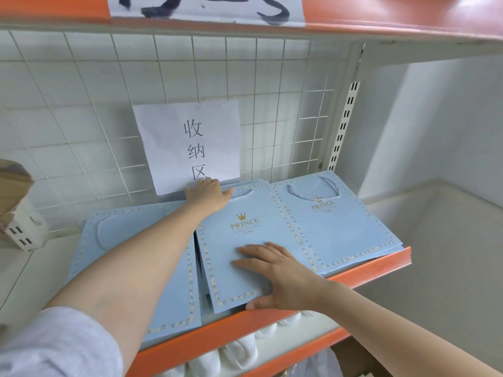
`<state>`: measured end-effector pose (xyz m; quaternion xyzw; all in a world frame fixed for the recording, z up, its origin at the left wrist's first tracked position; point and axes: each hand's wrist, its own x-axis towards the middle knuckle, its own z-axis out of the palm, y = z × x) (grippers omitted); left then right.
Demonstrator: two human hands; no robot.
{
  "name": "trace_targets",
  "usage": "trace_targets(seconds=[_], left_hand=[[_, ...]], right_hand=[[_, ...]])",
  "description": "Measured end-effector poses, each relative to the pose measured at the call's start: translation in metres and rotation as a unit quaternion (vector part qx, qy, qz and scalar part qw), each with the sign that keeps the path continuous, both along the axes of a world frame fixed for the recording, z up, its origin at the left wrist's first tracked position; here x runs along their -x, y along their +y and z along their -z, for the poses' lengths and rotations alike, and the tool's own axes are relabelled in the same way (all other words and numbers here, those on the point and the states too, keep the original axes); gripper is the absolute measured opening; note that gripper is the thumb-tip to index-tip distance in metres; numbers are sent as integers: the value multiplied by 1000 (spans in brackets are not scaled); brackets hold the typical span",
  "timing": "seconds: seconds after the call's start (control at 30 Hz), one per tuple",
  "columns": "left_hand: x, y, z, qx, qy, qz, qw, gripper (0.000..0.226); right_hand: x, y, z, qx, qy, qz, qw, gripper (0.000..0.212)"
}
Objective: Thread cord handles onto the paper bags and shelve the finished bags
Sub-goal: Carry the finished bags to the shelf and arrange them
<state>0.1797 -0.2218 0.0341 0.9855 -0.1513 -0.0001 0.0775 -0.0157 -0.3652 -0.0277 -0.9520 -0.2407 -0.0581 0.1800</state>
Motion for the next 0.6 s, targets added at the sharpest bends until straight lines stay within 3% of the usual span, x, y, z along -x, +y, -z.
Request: trace_targets(seconds=[0.17, 0.27, 0.33, 0.47, 0.53, 0.6], left_hand=[[4, -2, -5, -59, 1, 23, 998, 43], [10, 10, 9, -45, 16, 73, 996, 43], [16, 21, 17, 24, -34, 122, 992, 43], [43, 56, 17, 238, -138, 144, 951, 34], [62, 83, 13, 214, -152, 150, 953, 33], [85, 112, 13, 116, -78, 178, 974, 47]], right_hand=[[-8, 6, -1, 14, -12, -5, 1000, 78], [-8, 5, -3, 63, -50, -29, 996, 75], [-3, 4, -3, 74, -64, -35, 995, 72], [2, 4, -13, -27, -40, 11, 999, 69], [3, 6, -16, -9, -64, 20, 998, 66], [4, 11, -12, 45, -82, -1, 996, 62]])
